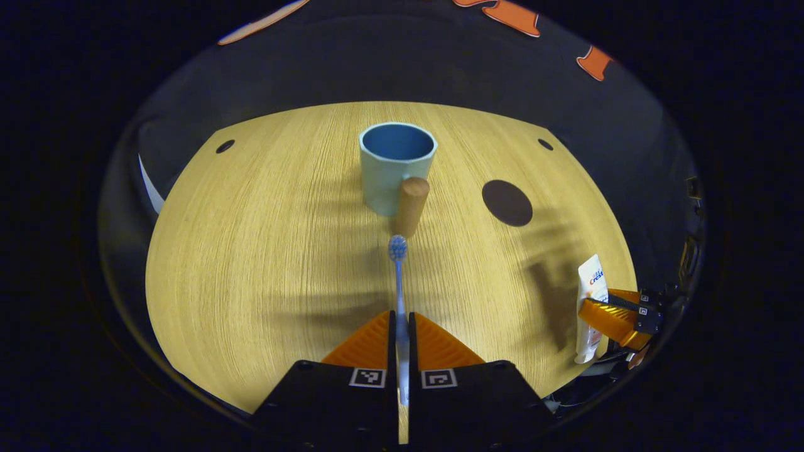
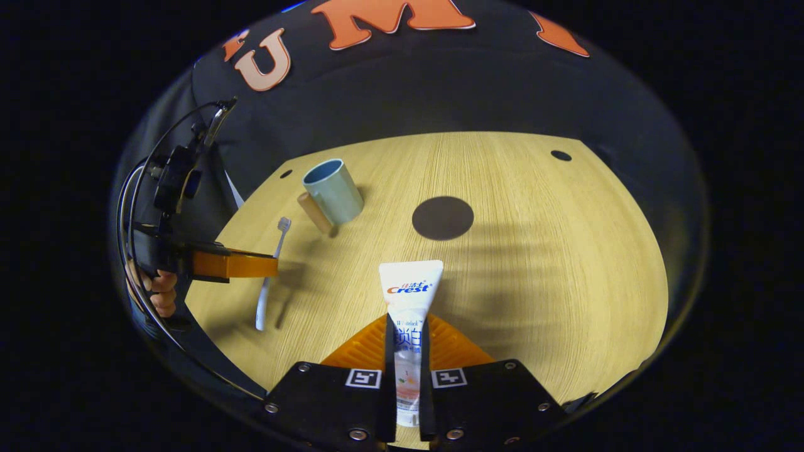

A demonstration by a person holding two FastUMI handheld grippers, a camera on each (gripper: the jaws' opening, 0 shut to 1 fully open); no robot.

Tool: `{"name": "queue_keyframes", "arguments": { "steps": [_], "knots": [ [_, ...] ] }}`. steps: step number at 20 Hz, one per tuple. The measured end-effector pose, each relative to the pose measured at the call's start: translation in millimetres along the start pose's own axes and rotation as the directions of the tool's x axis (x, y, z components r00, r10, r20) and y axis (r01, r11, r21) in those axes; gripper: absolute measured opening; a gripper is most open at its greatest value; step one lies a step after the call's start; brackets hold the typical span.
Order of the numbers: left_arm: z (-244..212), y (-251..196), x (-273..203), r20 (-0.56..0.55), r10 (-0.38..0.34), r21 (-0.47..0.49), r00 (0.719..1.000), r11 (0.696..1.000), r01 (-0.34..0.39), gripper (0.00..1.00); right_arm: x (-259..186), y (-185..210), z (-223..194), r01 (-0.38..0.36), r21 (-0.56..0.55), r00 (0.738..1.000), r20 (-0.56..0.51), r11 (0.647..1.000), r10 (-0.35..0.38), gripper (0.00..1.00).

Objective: Put the toothbrush and toothpaste on the desktop into the cup, then pick up the cup and place it on the coaster on the desktop.

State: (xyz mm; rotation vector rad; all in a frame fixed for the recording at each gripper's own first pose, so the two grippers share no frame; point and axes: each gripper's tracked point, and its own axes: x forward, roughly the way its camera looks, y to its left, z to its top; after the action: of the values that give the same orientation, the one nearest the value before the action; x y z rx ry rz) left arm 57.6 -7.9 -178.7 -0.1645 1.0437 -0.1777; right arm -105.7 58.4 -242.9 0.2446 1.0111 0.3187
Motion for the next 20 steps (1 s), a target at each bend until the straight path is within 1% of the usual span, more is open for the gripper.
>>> {"name": "queue_keyframes", "arguments": {
  "steps": [2,3,4,6,8,10,12,14,18,20],
  "knots": [
    [-1.1,1.7,4.7,0.064,-0.008,-0.013,0.998,1.0,0.009,0.05,-13.7,3.2,17.8,0.0,0.002,0.999,0.054,1.0,-0.001,0.15],
    [-1.4,1.9,9.7,0.111,0.0,-0.015,0.994,1.0,0.001,0.06,-20.7,-0.2,25.3,0.01,-0.006,0.996,0.085,1.0,-0.01,0.15],
    [-1.0,0.9,13.5,0.144,0.002,-0.014,0.99,1.0,0.0,0.06,-24.8,-3.3,32.3,0.018,-0.02,0.995,0.103,1.0,-0.016,0.15],
    [5.5,1.1,13.6,0.208,-0.011,-0.02,0.978,1.0,0.016,0.06,-34.8,-3.3,44.4,0.016,-0.032,0.991,0.137,0.999,-0.012,0.15],
    [15.3,4.3,11.4,0.272,-0.012,-0.021,0.962,1.0,0.018,0.06,-45.5,-4.9,57.8,0.016,-0.043,0.984,0.18,0.999,-0.008,0.14],
    [28.9,15.9,13.6,0.346,0.003,-0.018,0.938,1.0,0.003,0.06,-56.2,-6.1,71.6,0.044,-0.078,0.97,0.241,0.996,-0.024,0.15],
    [32.0,27.4,8.9,0.399,0.001,-0.01,0.917,1.0,0.003,0.06,-60.5,-5.1,83.7,0.071,-0.106,0.957,0.286,0.992,-0.038,0.14],
    [44.5,27.8,3.5,0.46,0.001,-0.008,0.888,1.0,0.004,0.06,-61.5,-2.8,91.5,0.076,-0.121,0.948,0.317,0.99,-0.034,0.14],
    [74.2,42.3,-18.5,0.597,0.025,0.007,0.802,0.999,-0.036,0.06,-59.5,2.5,115.6,0.079,-0.134,0.929,0.368,0.988,-0.024,0.14],
    [86.4,41.3,-21.2,0.643,0.03,0.014,0.765,0.999,-0.051,0.06,-59.8,2.6,122.8,0.08,-0.133,0.921,0.39,0.988,-0.022,0.14]
  ]
}}
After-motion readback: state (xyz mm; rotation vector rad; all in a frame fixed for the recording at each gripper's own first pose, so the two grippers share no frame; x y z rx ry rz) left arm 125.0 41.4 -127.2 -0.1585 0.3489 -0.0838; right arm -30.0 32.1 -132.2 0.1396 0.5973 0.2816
